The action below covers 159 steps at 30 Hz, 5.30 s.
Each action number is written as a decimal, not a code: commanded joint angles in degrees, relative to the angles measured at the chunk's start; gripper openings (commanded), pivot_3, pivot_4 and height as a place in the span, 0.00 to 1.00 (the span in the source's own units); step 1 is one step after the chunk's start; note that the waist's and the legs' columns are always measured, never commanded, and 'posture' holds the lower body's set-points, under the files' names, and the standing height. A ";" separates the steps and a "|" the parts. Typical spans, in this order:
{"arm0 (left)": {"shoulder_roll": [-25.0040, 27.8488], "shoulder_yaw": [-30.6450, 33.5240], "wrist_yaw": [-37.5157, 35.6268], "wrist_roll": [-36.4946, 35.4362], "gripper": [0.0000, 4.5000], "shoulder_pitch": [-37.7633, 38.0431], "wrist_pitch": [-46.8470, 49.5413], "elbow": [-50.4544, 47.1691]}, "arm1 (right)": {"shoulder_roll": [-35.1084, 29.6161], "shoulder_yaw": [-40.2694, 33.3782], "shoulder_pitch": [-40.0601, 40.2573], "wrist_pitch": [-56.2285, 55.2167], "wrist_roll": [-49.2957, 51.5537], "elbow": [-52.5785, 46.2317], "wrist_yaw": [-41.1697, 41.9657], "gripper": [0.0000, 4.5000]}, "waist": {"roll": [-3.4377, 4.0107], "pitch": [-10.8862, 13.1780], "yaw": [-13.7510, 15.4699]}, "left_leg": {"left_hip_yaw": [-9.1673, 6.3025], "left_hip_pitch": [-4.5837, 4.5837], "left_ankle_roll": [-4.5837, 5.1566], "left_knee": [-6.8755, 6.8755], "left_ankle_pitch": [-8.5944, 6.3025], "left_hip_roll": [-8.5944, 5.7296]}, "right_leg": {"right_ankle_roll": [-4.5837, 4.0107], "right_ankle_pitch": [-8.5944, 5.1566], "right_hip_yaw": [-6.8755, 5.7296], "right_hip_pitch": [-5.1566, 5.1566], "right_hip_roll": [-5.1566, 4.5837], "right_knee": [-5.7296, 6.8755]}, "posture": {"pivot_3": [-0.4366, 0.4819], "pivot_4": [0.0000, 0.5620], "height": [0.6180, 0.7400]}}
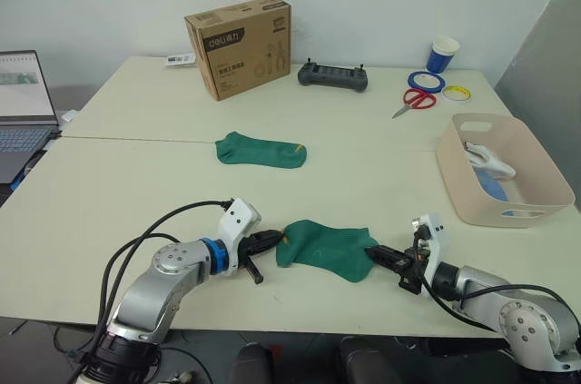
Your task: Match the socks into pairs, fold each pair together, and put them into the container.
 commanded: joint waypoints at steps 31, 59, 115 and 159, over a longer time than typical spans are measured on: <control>5.30 -2.96 -4.86 0.59 0.00 -1.95 1.09 -3.54 | -7.86 -4.82 -1.80 6.19 8.08 2.56 3.43 0.01 | -0.03 0.02 -0.21 | 0.01 -0.03 0.00 -0.04 0.00 -0.03 | 0.00 -0.01 0.00 -0.03 -0.03 -0.06 | 0.48 0.27 1.00; 5.50 -3.68 -6.21 1.31 0.00 -1.86 1.71 -3.97 | -8.38 -4.03 -0.76 4.23 6.92 3.66 4.61 0.01 | -0.03 0.02 -0.22 | 0.02 -0.03 0.00 -0.05 0.00 -0.03 | -0.07 -0.05 0.01 -0.03 -0.05 -0.06 | 0.48 0.27 1.00; 2.76 -14.38 -15.81 11.15 0.00 -10.03 -17.06 7.75 | -13.24 19.72 -9.55 -48.78 -31.73 22.76 34.79 0.00 | -0.12 0.20 0.10 | 0.05 -0.02 0.00 -0.03 0.00 -0.04 | 0.06 -0.06 -0.04 0.01 -0.06 -0.03 | 0.48 0.27 1.00; -10.55 15.66 16.90 5.89 0.99 -2.04 -23.26 12.93 | -1.91 6.33 -10.93 -50.96 -37.88 25.43 7.84 1.00 | -0.12 0.20 0.32 | 0.19 -0.04 -0.01 -0.01 0.01 -0.05 | -0.04 0.09 0.01 -0.01 -0.14 -0.01 | 0.48 0.27 1.00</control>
